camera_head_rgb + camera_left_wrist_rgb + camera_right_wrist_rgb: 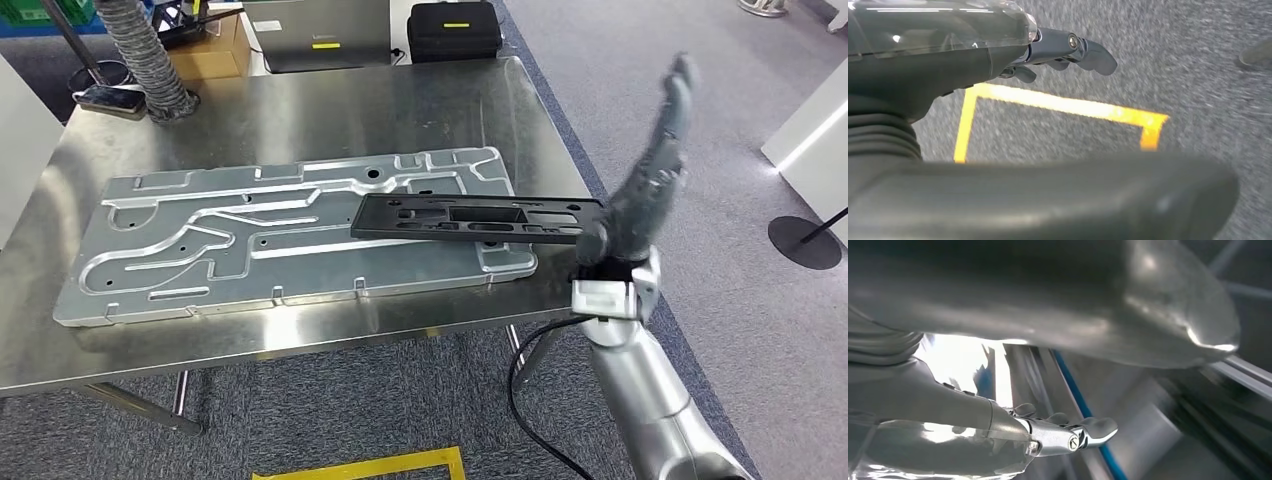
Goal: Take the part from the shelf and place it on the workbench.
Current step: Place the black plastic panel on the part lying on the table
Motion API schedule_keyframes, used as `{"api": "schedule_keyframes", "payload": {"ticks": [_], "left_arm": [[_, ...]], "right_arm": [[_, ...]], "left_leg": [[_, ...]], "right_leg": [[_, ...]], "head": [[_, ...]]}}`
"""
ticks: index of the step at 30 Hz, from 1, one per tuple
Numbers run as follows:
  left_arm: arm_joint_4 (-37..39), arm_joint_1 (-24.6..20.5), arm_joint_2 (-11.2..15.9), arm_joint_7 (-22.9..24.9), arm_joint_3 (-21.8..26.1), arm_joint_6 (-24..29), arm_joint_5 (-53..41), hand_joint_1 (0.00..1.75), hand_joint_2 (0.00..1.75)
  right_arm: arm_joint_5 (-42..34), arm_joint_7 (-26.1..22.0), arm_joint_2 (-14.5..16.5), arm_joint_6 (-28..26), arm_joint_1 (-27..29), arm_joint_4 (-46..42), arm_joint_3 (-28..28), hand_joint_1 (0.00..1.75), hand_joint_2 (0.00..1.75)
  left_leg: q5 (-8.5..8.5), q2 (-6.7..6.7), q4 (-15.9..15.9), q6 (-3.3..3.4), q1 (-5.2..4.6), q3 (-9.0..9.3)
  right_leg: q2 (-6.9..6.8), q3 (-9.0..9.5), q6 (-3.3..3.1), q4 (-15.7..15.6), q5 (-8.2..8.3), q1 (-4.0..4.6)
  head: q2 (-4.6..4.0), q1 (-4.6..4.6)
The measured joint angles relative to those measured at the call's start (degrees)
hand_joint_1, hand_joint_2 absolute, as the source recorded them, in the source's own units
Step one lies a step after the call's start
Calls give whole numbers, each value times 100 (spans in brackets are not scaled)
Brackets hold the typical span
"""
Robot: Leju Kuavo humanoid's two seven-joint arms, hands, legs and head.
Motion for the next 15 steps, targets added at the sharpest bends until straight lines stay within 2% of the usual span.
{"api": "schedule_keyframes", "payload": {"ticks": [1,2,4,5,7,9,10,11,12,15], "left_arm": [[0,1,-16,-15,40,-54,57,0,0],[0,8,-31,-25,81,-103,101,0,0],[1,37,-54,-29,149,-161,144,0,0],[1,53,-65,-31,177,-181,150,0,0],[2,63,-77,-31,212,-213,155,0,0],[2,49,-79,-29,236,-253,152,0,0],[2,53,-79,-28,245,-271,148,0,0],[2,67,-80,-27,254,-285,144,0,0],[2,84,-81,-26,263,-293,139,0,0],[1,96,-80,-28,290,-301,134,0,0]], "right_arm": [[373,16,-13,-98,288,-259,-262,0,0],[612,31,-16,-130,621,-449,-600,0,0],[672,38,-15,-84,1284,-629,-1313,0,0],[665,37,-15,-81,1555,-673,-1644,0,0],[909,108,-9,-141,1994,-700,-2124,0,0],[1338,195,53,-210,2412,-568,-2569,0,0],[1498,196,119,-226,2609,-439,-2810,0,0],[1605,164,212,-233,2788,-277,-3073,0,0],[1667,121,307,-238,2942,-109,-3330,0,0],[1883,43,528,-252,3207,533,-4046,0,0]], "left_leg": [[-14,-6,-1,-25,-3,13],[-25,-14,-7,-51,-3,27],[-56,-25,-12,-103,4,52],[-127,-19,47,-128,0,43],[-472,9,486,-162,-5,-105],[-907,25,1229,-181,-3,-376],[-1023,26,1500,-187,-2,-463],[-1025,27,1572,-187,-3,-453],[-921,28,1408,-180,-4,-329],[-477,21,237,-112,-21,347]], "right_leg": [[-11,112,-32,-222,52,22],[-17,155,-57,-296,39,44],[-37,190,-110,-326,50,34],[-46,205,-140,-346,65,16],[-59,218,-193,-379,100,-17],[-63,207,-209,-378,105,-7],[-69,197,-211,-373,107,-1],[-73,183,-212,-364,109,4],[-74,168,-212,-350,111,6],[-62,134,-178,-303,131,15]], "head": [[0,0],[1,0],[1,1],[1,1],[1,0],[1,-1],[1,-1],[1,-1],[1,-1],[1,0]]}}
